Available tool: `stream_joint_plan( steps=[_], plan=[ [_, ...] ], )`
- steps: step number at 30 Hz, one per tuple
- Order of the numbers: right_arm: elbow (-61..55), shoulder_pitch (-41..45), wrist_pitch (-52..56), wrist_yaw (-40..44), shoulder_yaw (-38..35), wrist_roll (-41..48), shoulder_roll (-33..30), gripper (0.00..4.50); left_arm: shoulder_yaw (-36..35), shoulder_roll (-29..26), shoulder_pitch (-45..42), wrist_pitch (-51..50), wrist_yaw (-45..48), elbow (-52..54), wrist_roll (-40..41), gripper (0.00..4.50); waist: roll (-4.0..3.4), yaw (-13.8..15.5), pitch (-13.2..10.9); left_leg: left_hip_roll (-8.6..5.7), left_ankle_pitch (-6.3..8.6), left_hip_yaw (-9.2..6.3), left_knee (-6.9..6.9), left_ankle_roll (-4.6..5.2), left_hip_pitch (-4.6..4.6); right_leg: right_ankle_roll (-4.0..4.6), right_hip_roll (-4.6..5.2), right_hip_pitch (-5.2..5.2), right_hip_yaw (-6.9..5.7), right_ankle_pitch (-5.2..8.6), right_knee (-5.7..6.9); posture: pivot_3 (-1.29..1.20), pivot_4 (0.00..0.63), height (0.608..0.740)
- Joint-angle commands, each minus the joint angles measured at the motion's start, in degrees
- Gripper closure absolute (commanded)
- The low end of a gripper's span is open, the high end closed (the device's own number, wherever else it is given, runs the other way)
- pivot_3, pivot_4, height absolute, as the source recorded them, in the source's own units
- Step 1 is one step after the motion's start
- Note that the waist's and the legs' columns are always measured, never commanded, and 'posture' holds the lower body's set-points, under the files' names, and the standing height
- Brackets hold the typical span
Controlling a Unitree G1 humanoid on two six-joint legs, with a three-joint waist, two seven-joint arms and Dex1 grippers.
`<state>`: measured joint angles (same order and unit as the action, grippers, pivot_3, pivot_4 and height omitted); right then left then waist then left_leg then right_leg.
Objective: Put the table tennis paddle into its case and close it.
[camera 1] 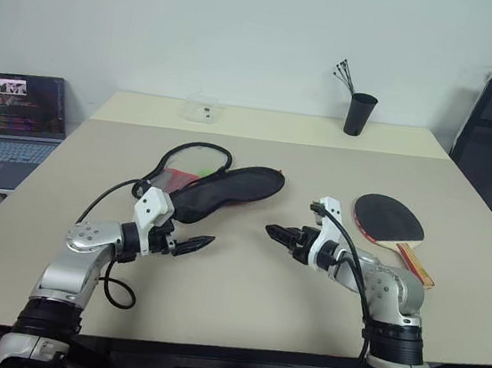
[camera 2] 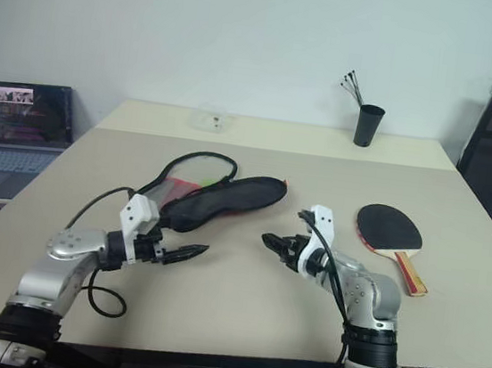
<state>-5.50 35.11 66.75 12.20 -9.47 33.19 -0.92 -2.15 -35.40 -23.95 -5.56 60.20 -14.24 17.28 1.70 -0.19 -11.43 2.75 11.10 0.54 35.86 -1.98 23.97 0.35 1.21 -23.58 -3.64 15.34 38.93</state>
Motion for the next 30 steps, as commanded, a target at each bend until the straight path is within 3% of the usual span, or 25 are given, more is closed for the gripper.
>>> stream_joint_plan(
  steps=[1, 8, 17, 23, 28, 30],
  plan=[
    [-2.1, 1.5, 1.1, -0.8, -1.1, 2.4, 1.2, 1.25, 0.7, 1.0, -1.7, 1.4, 0.3, -1.4, -0.6, 0.63, 0.0, 0.0, 0.0, 0.0, 0.0, -0.01, 0.0, 0.0, 0.0, 0.0, 0.0, 0.0, -0.01, 0.0, 0.0, 0.0, 0.15, 0.74],
    [-0.8, 3.3, 0.2, -1.0, 0.1, 2.1, 0.8, 1.25, 2.7, 4.8, -3.8, 2.7, 0.6, -8.1, -2.6, 0.63, 0.0, 0.0, 0.0, -0.06, 0.0, 0.04, 0.02, 0.0, 0.02, 0.0, -0.05, 0.0, 0.02, 0.0, 0.01, 0.0, 0.15, 0.74],
    [-0.7, 3.6, -0.3, -0.7, 0.8, 2.0, 0.8, 1.25, 4.6, 5.0, -3.9, 4.9, 3.5, -11.3, -4.2, 0.63, 0.0, 0.0, 0.0, -0.04, 0.0, 0.03, 0.0, 0.0, 0.01, 0.0, -0.06, 0.0, 0.01, 0.0, 0.0, 0.0, 0.15, 0.74],
    [-4.9, 2.0, 2.8, 1.3, 0.3, 4.0, -3.5, 1.29, 4.0, 4.9, -5.7, 7.8, 3.2, -15.4, -5.5, 2.62, 0.0, 0.1, 0.0, -0.06, 0.0, 0.02, 0.0, 0.0, 0.03, 0.0, -0.06, 0.0, 0.0, 0.0, -0.01, 0.0, 0.15, 0.74],
    [-9.5, -0.1, 6.4, 4.5, -1.2, 7.2, -9.9, 1.29, 4.6, 5.4, -5.7, 5.9, 3.0, -12.8, -5.2, 4.36, 0.0, 0.1, 0.0, -0.09, 0.01, 0.04, 0.0, 0.0, 0.07, 0.0, -0.04, 0.0, 0.0, 0.0, -0.06, 0.0, 0.15, 0.74],
    [-10.3, -0.6, 7.2, 5.4, -2.4, 8.0, -12.7, 1.29, 5.3, 5.9, -5.2, 3.9, 3.1, -10.2, -4.9, 4.46, 0.0, 0.1, 0.0, -0.08, 0.01, 0.03, 0.02, 0.01, 0.07, 0.0, -0.04, 0.0, -0.01, 0.0, -0.06, 0.0, 0.15, 0.74]
  ],
)
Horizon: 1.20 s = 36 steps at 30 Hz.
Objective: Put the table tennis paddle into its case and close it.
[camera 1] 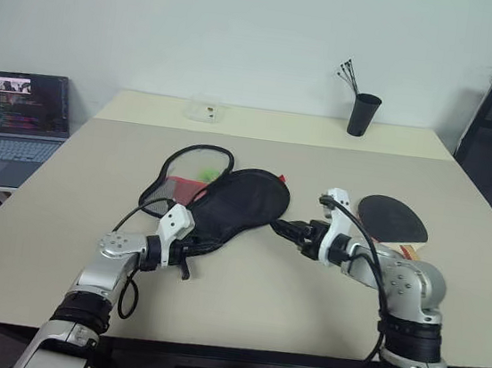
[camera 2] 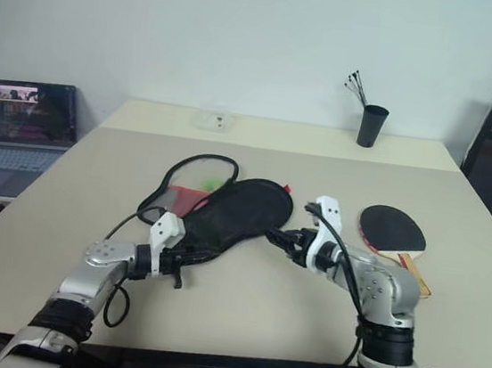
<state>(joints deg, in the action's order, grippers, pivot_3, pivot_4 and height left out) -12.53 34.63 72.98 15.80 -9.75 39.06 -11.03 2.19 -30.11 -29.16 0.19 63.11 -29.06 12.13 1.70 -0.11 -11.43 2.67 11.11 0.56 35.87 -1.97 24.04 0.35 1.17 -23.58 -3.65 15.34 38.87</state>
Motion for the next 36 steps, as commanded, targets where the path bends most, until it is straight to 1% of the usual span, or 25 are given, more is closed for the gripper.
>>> stream_joint_plan(
  steps=[1, 3, 5, 9, 11, 13, 16, 20, 23, 25, 27, 29, 31, 33, 34, 36],
  plan=[
    [-3.6, -0.3, 1.2, 2.2, -2.8, 2.5, -4.1, 1.29, 1.5, 0.9, 0.2, -3.2, 0.1, 6.2, 0.4, 4.46, 0.0, 0.0, 0.0, 0.0, 0.0, -0.01, 0.01, 0.0, 0.0, 0.0, 0.0, 0.0, -0.01, 0.0, 0.0, 0.0, 0.15, 0.74],
    [-3.8, -0.6, 1.7, 3.1, -4.4, 3.0, -7.1, 1.29, 2.6, 1.8, 0.4, -5.6, -1.0, 9.1, 0.1, 4.46, 0.0, 0.1, 0.0, 0.0, 0.0, -0.02, 0.02, 0.0, 0.0, 0.0, 0.0, 0.0, -0.01, 0.0, 0.01, 0.0, 0.15, 0.74],
    [-3.9, -0.8, 1.9, 3.9, -5.5, 3.6, -9.8, 1.29, 3.1, 3.6, -0.2, -9.6, -4.4, 11.3, -0.3, 4.46, 0.0, 0.1, 0.0, -0.02, 0.0, 0.0, 0.02, 0.0, 0.0, 0.0, 0.0, 0.01, 0.01, 0.0, 0.0, 0.0, 0.15, 0.74],
    [-4.5, -2.0, 1.8, 6.0, -6.6, 4.1, -15.2, 1.29, 4.3, 10.4, -3.7, -17.5, -11.1, 14.0, 0.6, 4.46, 0.0, 0.1, 0.0, -0.05, 0.0, -0.02, 0.02, 0.0, 0.02, -0.01, 0.0, 0.01, 0.01, 0.0, -0.01, 0.0, 0.15, 0.74],
    [-4.6, -2.3, 1.7, 6.2, -6.6, 4.1, -16.5, 1.29, 5.1, 13.8, -6.0, -19.8, -13.2, 13.7, 0.5, 4.46, 0.01, 0.1, 0.0, -0.09, 0.0, -0.03, 0.06, 0.0, 0.05, -0.02, -0.01, 0.01, -0.02, 0.0, -0.01, 0.0, 0.15, 0.74],
    [-4.9, -2.5, 1.7, 6.2, -6.7, 4.2, -16.9, 1.29, 5.9, 15.8, -7.7, -20.9, -14.2, 13.0, 0.1, 4.46, 0.02, 0.1, 0.0, -0.18, 0.0, -0.05, 0.1, 0.0, 0.08, -0.03, -0.02, 0.01, -0.04, 0.0, -0.01, 0.0, 0.15, 0.74],
    [-6.7, -3.2, 2.4, 6.4, -7.1, 5.4, -16.8, 1.29, 6.2, 16.3, -9.3, -22.1, -14.6, 14.0, 0.0, 4.46, 0.01, -0.3, 0.0, -0.31, 0.01, -0.01, 0.08, 0.01, 0.05, -0.03, -0.09, 0.0, 0.0, 0.0, -0.01, 0.0, 0.15, 0.74],
    [-8.7, -4.9, 2.7, 5.8, -7.3, 6.4, -16.3, 1.29, 3.9, 12.5, -9.1, -22.9, -14.2, 16.8, 0.7, 4.46, 0.01, -0.4, 0.0, -0.07, 0.03, -0.07, 0.04, 0.05, 0.02, -0.01, -0.18, -0.02, -0.03, 0.01, -0.03, 0.0, 0.15, 0.74],
    [-9.2, -5.9, 2.6, 5.0, -7.2, 6.8, -15.5, 1.29, 2.2, 9.5, -8.3, -23.6, -13.1, 19.7, 2.6, 3.9, 0.0, -0.3, 0.0, -0.01, 0.03, -0.15, 0.05, 0.05, 0.01, 0.0, -0.27, -0.03, -0.08, 0.02, 0.0, 0.0, 0.15, 0.74],
    [-9.6, -6.1, 2.8, 4.9, -7.0, 7.1, -15.0, 1.29, 1.4, 8.4, -7.1, -24.7, -12.4, 23.1, 4.2, 3.22, 0.0, -0.2, 0.0, -0.03, 0.03, -0.14, 0.05, 0.04, 0.01, 0.01, -0.35, -0.03, -0.07, 0.02, 0.0, 0.0, 0.15, 0.74],
    [-9.8, -5.9, 2.9, 4.9, -6.6, 7.4, -14.4, 1.29, 0.5, 7.4, -6.0, -25.4, -12.5, 26.7, 5.3, 2.46, 0.0, -0.1, 0.0, -0.06, 0.03, -0.09, 0.06, 0.04, 0.03, 0.01, -0.33, -0.02, -0.03, 0.02, -0.01, 0.0, 0.15, 0.74],
    [-9.5, -5.6, 2.7, 4.8, -5.8, 7.2, -13.9, 1.29, -1.5, 6.5, -5.2, -27.2, -13.9, 29.9, 7.0, 1.75, 0.0, -0.1, 0.0, -0.05, 0.03, -0.06, 0.06, 0.04, 0.04, 0.01, -0.21, -0.02, 0.02, 0.02, -0.02, 0.0, 0.15, 0.74],
    [-8.8, -4.9, 2.2, 4.7, -5.1, 7.0, -13.5, 1.29, -3.5, 5.7, -4.2, -28.9, -15.3, 31.1, 8.1, 0.96, 0.01, -0.1, 0.0, -0.04, 0.03, -0.02, 0.07, 0.04, 0.06, 0.01, -0.13, -0.02, 0.06, 0.02, -0.03, 0.0, 0.15, 0.74],
    [-8.1, -4.3, 1.7, 4.9, -4.3, 6.7, -13.3, 1.29, -3.0, 5.1, -2.1, -29.9, -14.8, 32.7, 8.8, 0.2, 0.0, -0.2, 0.0, -0.06, 0.03, 0.01, 0.07, 0.03, 0.04, 0.0, -0.11, -0.02, 0.09, 0.01, -0.03, 0.0, 0.15, 0.74],
    [-7.9, -4.0, 1.4, 5.1, -3.8, 6.5, -13.4, 1.29, -2.2, 5.0, -1.1, -30.6, -14.3, 34.0, 9.3, 0.05, 0.0, -0.1, 0.0, -0.06, 0.03, 0.01, 0.07, 0.04, 0.02, 0.0, -0.11, -0.02, 0.09, 0.01, -0.03, 0.0, 0.15, 0.74],
    [-7.5, -3.7, 1.0, 5.5, -3.1, 6.3, -13.6, 1.29, -1.1, 4.8, 0.1, -32.0, -13.6, 36.2, 10.3, 0.05, 0.0, 0.0, 0.0, -0.06, 0.03, 0.0, 0.05, 0.03, 0.02, 0.01, -0.11, -0.02, 0.07, 0.02, -0.03, 0.0, 0.15, 0.74]
  ],
)
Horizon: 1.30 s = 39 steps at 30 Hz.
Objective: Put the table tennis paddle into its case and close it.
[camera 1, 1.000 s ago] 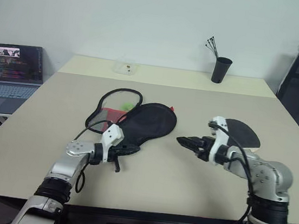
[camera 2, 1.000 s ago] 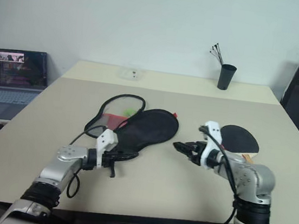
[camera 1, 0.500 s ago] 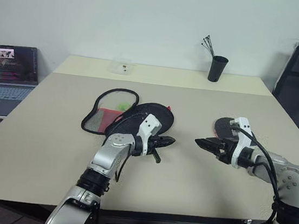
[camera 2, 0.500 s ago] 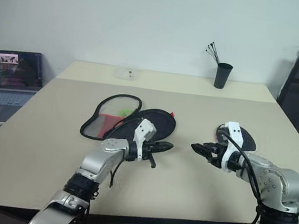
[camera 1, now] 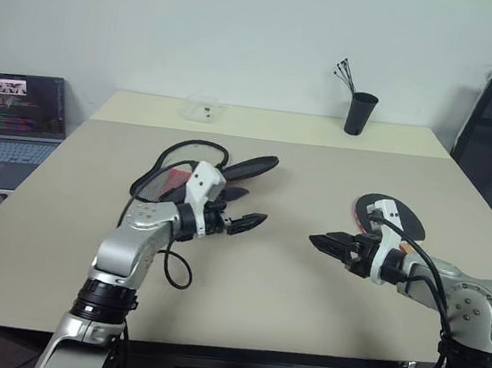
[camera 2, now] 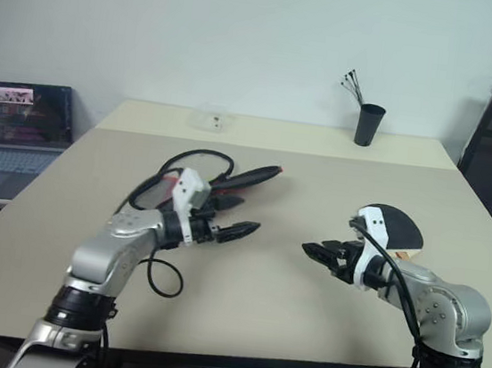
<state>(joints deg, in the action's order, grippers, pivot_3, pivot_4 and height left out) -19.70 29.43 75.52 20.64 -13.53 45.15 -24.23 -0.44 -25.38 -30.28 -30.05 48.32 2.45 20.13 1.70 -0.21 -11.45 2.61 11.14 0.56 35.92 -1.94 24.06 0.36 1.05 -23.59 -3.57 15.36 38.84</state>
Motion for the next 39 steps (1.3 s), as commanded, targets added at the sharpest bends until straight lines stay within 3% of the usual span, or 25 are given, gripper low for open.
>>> stream_joint_plan(
  steps=[1, 7, 16, 19, 24, 29, 39],
  plan=[
    [-0.1, 1.7, -1.7, 0.7, 0.9, 0.1, -0.5, 1.29, 2.4, -0.2, 2.0, -2.6, 2.2, 6.3, 3.1, 0.05, 0.01, 0.1, 0.0, 0.0, 0.0, 0.0, 0.01, 0.0, 0.01, 0.0, 0.0, 0.0, -0.01, 0.0, 0.0, 0.0, 0.15, 0.74],
    [0.9, 2.5, -2.9, 1.2, 2.2, -0.5, -0.8, 1.29, 3.2, -1.3, 5.5, -5.7, 8.8, 16.4, 12.5, 0.05, 0.01, 0.1, 0.0, 0.0, 0.01, -0.02, 0.02, -0.01, 0.07, 0.0, 0.03, 0.0, 0.0, 0.0, -0.05, 0.0, 0.15, 0.74],
    [-0.1, 1.7, -3.0, 0.8, 2.5, -0.2, 0.2, 1.29, -7.3, -3.1, -5.0, -4.1, 1.8, 14.6, 16.9, 0.05, 0.02, 0.1, 0.0, -0.08, 0.01, -0.09, 0.06, -0.01, 0.04, 0.0, -0.12, 0.01, -0.08, 0.0, 0.01, 0.0, 0.15, 0.74],
    [0.0, 1.4, -3.2, 0.8, 2.6, -0.2, 0.3, 1.29, -10.4, -5.5, -9.1, -1.0, -0.9, 8.2, 13.7, 0.05, 0.02, 0.1, 0.0, -0.09, 0.01, -0.03, 0.02, -0.02, 0.0, 0.01, -0.2, 0.01, -0.03, 0.0, -0.01, 0.0, 0.15, 0.74],
    [0.1, 1.5, -3.4, 0.8, 3.1, -0.3, 0.4, 1.29, -8.0, -10.4, -9.5, 7.1, -2.6, -4.4, 3.0, 0.05, 0.01, 0.1, 0.0, -0.05, 0.01, -0.01, 0.01, -0.02, -0.04, 0.01, -0.24, 0.0, -0.03, 0.0, -0.01, 0.0, 0.15, 0.74],
    [0.1, 1.6, -3.4, 0.7, 3.0, -0.3, 0.4, 1.29, -6.4, -11.9, -8.2, 10.2, -5.5, -17.4, -4.0, 0.05, 0.01, 0.1, 0.0, -0.01, 0.02, 0.0, 0.01, -0.03, -0.03, 0.01, -0.19, 0.0, -0.02, 0.0, -0.02, 0.0, 0.15, 0.74],
    [-0.9, 0.9, -2.9, -0.3, 2.4, 0.1, 0.8, 1.29, -1.5, -12.0, -4.9, 14.3, -0.9, -24.5, -9.1, 0.05, 0.04, 0.1, 0.0, 0.06, 0.03, 0.03, 0.01, -0.06, 0.17, 0.01, 0.0, -0.16, -0.02, -0.01, 0.01, 0.0, 0.15, 0.74]
  ],
)
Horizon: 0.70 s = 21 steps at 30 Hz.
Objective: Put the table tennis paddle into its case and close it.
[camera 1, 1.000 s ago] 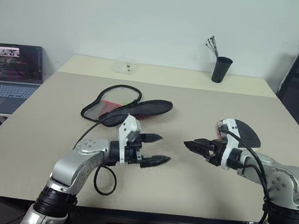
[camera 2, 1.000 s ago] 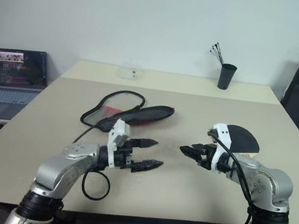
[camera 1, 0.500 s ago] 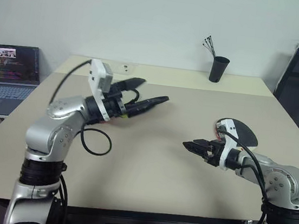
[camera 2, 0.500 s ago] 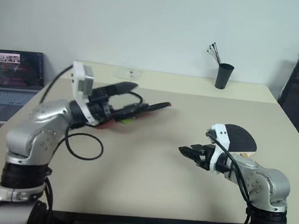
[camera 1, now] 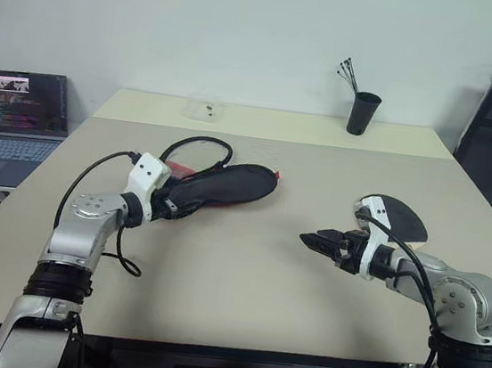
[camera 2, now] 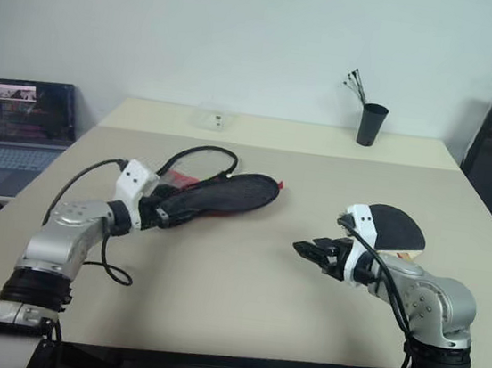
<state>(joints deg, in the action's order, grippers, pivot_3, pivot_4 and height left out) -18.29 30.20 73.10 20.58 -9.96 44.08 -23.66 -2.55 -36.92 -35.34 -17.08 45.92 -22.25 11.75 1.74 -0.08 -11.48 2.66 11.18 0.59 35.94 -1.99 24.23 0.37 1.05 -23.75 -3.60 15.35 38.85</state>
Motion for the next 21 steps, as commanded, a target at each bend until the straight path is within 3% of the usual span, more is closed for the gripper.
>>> stream_joint_plan(
  steps=[1, 9, 18, 21],
  plan=[
    [-2.5, 0.1, -0.4, -0.4, -1.2, 1.3, 0.3, 1.29, 0.7, -0.4, 0.3, 1.4, 1.8, 0.2, -0.8, 0.05, 0.0, 0.0, 0.0, 0.0, 0.0, 0.01, 0.0, 0.0, 0.0, 0.0, 0.01, 0.0, 0.01, 0.0, 0.0, 0.0, 0.15, 0.74],
    [-3.4, -0.9, 0.0, -1.3, -1.6, 1.6, 0.7, 1.29, 1.8, -3.3, 4.3, 1.2, 9.7, 4.3, -0.4, 0.05, 0.0, 0.0, 0.0, 0.02, 0.0, 0.01, 0.0, 0.0, 0.0, 0.0, 0.03, -0.01, 0.01, 0.0, 0.02, 0.0, 0.15, 0.74],
    [-2.9, -0.7, -0.4, -1.5, -1.5, 1.4, 1.0, 1.29, 2.1, -3.7, 4.4, 2.7, 9.4, 2.0, -2.5, 0.05, 0.0, 0.0, 0.0, 0.02, 0.0, 0.0, 0.0, 0.0, -0.01, 0.0, 0.04, -0.02, 0.01, 0.0, 0.03, 0.0, 0.15, 0.74],
    [-2.7, -0.5, -0.4, -1.6, -1.5, 1.3, 1.2, 1.29, 2.2, -3.3, 4.5, 2.1, 9.9, 2.5, -2.2, 0.86, 0.0, 0.0, 0.0, 0.02, 0.0, 0.0, 0.0, 0.0, 0.0, 0.0, 0.04, -0.02, 0.0, 0.0, 0.03, 0.0, 0.15, 0.74]
  ],
)
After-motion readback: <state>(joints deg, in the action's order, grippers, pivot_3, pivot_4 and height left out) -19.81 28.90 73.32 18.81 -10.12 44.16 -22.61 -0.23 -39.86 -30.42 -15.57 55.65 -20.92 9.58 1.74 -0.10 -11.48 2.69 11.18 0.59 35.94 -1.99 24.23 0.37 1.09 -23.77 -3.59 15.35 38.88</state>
